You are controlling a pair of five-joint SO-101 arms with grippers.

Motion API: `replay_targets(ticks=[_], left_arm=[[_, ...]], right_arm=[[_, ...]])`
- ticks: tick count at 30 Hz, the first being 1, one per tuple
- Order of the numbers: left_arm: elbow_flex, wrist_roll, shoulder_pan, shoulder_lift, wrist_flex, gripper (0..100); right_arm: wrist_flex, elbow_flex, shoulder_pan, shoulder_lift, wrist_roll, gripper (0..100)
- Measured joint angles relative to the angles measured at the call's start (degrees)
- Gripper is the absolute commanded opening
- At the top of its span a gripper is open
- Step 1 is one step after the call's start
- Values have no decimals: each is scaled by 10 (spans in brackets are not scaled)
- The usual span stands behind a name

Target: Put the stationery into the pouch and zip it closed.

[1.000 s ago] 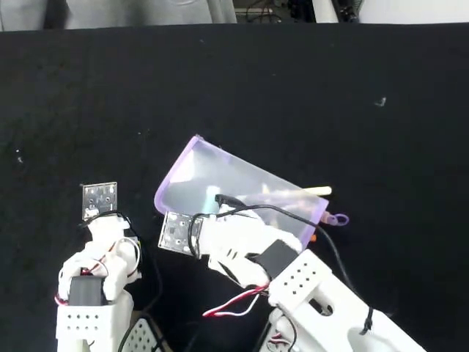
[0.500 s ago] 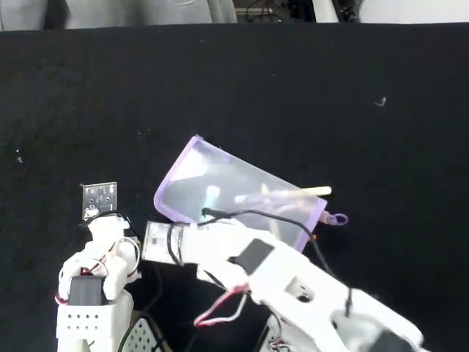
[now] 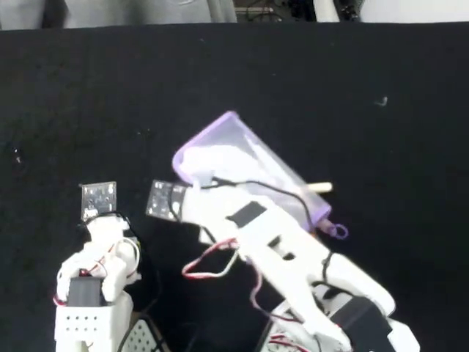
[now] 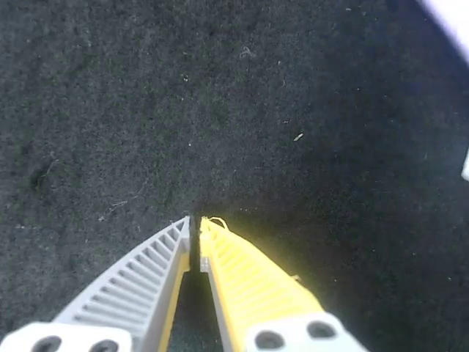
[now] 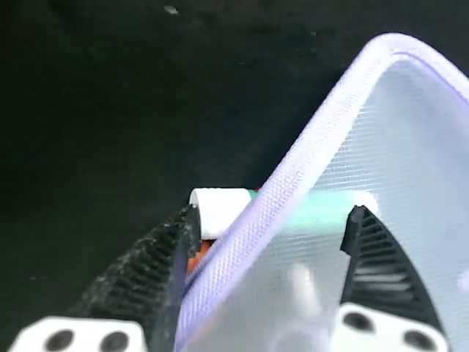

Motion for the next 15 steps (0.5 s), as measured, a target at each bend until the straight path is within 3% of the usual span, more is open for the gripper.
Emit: replay_targets(ticks=[7,15], left_arm=[[0,0,0,0,0,30],[0,0,0,0,0,30]], right_arm=[[-48,-51,57,17,10,304],[-53,-186,150,153,10,304]])
